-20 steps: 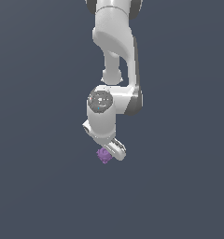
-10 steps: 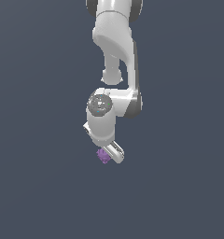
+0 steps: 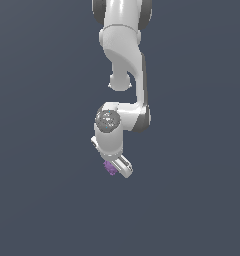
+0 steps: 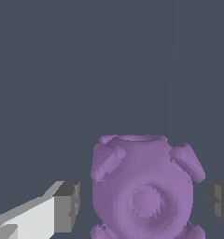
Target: Pick up the object and move it to a goal position.
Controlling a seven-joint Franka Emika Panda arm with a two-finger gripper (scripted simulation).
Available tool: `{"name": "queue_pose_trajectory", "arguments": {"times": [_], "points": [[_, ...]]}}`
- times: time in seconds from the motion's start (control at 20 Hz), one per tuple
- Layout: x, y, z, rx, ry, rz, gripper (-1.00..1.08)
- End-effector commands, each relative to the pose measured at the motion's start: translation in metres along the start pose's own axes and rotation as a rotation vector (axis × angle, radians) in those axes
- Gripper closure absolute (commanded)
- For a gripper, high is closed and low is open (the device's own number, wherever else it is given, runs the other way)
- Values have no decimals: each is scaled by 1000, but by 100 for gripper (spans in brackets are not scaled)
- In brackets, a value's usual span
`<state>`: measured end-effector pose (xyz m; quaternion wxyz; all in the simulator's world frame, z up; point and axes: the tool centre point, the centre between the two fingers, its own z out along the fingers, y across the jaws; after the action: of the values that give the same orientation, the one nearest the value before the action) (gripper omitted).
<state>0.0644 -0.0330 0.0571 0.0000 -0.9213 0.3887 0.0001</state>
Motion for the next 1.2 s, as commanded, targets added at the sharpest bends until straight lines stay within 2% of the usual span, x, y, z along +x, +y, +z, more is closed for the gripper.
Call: {"name": "queue_pose_trajectory", "arguments": {"times": [0.0, 0.3, 0.35, 1.15], "points": [[0, 0, 12, 0, 0, 1, -92], [1, -1, 18, 0, 0, 1, -92], [1, -1, 18, 0, 0, 1, 108], [-1, 4, 17, 0, 0, 1, 108]]}}
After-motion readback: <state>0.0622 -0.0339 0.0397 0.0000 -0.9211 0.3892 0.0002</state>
